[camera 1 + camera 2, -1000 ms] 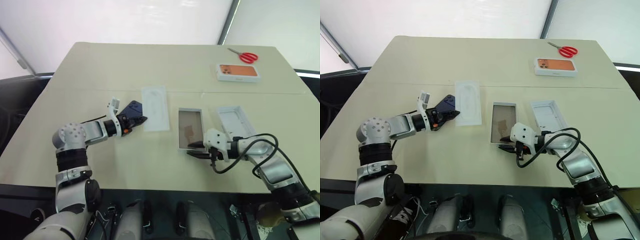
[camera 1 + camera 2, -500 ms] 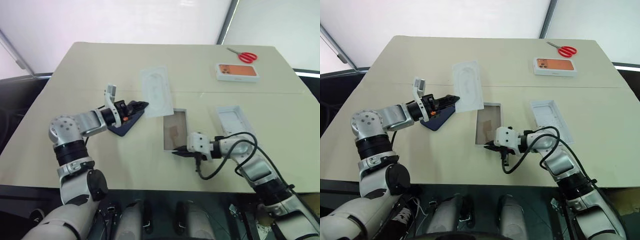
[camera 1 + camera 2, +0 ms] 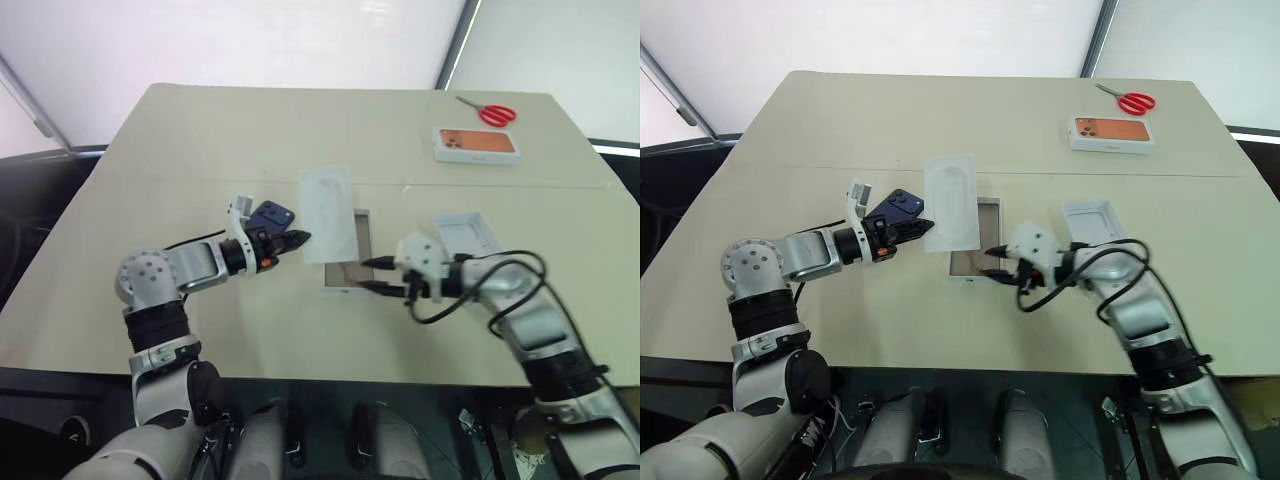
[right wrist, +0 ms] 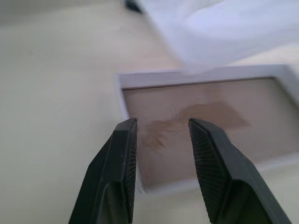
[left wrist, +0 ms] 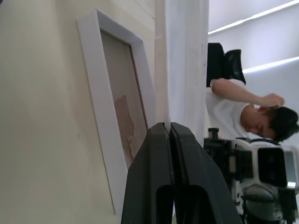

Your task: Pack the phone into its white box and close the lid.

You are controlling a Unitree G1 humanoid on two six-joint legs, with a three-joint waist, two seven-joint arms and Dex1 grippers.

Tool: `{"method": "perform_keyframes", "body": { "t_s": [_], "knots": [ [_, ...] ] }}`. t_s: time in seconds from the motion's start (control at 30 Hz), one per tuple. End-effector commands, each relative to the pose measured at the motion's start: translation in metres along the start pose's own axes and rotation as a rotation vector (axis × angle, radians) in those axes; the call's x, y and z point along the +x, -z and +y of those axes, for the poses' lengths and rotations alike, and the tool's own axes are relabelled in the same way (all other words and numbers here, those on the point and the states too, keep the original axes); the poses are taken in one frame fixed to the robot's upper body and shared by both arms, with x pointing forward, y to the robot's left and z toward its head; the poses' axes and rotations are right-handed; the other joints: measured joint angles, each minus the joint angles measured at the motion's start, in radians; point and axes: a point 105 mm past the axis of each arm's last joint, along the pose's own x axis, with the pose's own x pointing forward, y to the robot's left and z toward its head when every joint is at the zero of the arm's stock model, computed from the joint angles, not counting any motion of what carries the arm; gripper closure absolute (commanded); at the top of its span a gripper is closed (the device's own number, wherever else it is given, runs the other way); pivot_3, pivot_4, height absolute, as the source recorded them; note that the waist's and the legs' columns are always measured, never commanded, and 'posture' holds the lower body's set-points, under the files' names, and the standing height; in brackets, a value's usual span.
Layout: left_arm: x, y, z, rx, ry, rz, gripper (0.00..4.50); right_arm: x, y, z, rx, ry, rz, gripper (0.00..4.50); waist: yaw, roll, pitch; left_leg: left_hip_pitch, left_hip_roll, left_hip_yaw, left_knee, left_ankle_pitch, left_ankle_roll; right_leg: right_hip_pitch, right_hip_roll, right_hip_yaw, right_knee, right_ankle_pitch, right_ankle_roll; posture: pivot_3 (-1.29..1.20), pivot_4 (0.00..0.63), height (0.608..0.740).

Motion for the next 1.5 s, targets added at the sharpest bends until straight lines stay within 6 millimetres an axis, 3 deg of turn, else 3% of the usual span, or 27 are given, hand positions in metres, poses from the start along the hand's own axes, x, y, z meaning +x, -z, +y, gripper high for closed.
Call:
{"method": "perform_keyframes", "body": {
  "t_s": [0.03,0.17,0.63,0.67,0.83,1.07,1.23,1.4,1.5],
  "knots": [
    [0.009,0.005,-0.005,0.033,0.009,0.014,4.50,-0.029,0.005,-0.014,-0.031,0.060,0.045,2.70,-0.001,0.000,0.000,0.000,0.000,0.000,0.000,0.000,0.000,0.000,0.000,0.000,0.000,0.000,0.000,0.00,0.150,0.738],
    [0.020,0.011,-0.001,0.013,-0.015,0.041,4.50,-0.039,0.009,-0.029,-0.045,0.140,0.063,2.70,-0.005,0.000,0.000,0.000,0.001,0.000,0.000,0.000,0.000,0.000,0.000,0.000,0.000,0.000,0.000,0.00,0.150,0.738],
    [0.028,0.017,0.003,0.009,-0.035,0.087,4.50,-0.028,0.011,-0.030,-0.059,0.187,0.031,2.70,-0.002,0.000,0.000,0.000,0.001,0.000,0.000,0.000,0.000,0.000,0.001,0.000,0.000,0.000,0.000,0.00,0.150,0.738],
    [0.028,0.018,0.002,0.007,-0.028,0.091,3.88,-0.029,0.012,-0.031,-0.063,0.191,0.034,2.64,-0.002,0.000,0.000,0.000,0.001,0.000,0.000,0.000,0.000,0.000,0.001,0.000,0.000,0.000,0.000,0.00,0.150,0.738],
    [0.029,0.020,-0.001,0.034,-0.024,0.115,1.76,-0.026,0.010,-0.031,-0.058,0.198,0.015,2.64,-0.001,0.000,0.000,0.000,0.001,0.000,0.000,0.000,0.000,0.000,0.001,0.000,0.000,0.000,0.000,0.00,0.150,0.738],
    [0.022,0.009,-0.010,0.086,-0.005,0.093,1.76,-0.021,0.001,-0.037,-0.060,0.216,-0.027,2.64,-0.005,0.000,0.000,0.000,0.001,0.000,0.000,0.000,0.000,0.000,0.001,0.000,0.000,0.000,0.000,0.00,0.150,0.738],
    [0.015,0.011,-0.016,0.129,0.015,0.110,1.76,-0.006,-0.030,-0.047,-0.013,0.255,-0.163,2.64,-0.005,0.000,0.000,0.000,0.001,0.000,0.000,0.000,0.000,0.000,0.001,0.000,0.000,0.000,0.000,0.00,0.150,0.738],
    [0.008,0.007,-0.022,0.201,0.029,0.077,1.76,0.014,-0.034,-0.049,0.009,0.258,-0.160,2.64,-0.003,0.000,0.000,0.000,0.001,0.000,0.000,0.000,0.000,0.000,0.001,0.000,0.000,0.000,0.000,0.00,0.150,0.738],
    [-0.004,-0.011,-0.015,0.389,-0.052,-0.027,1.70,0.036,-0.034,-0.047,0.001,0.261,-0.153,3.50,-0.009,0.000,0.000,0.000,0.001,0.000,-0.001,0.000,0.000,0.000,0.001,0.000,0.000,0.000,0.000,0.00,0.150,0.738]
  ]
}}
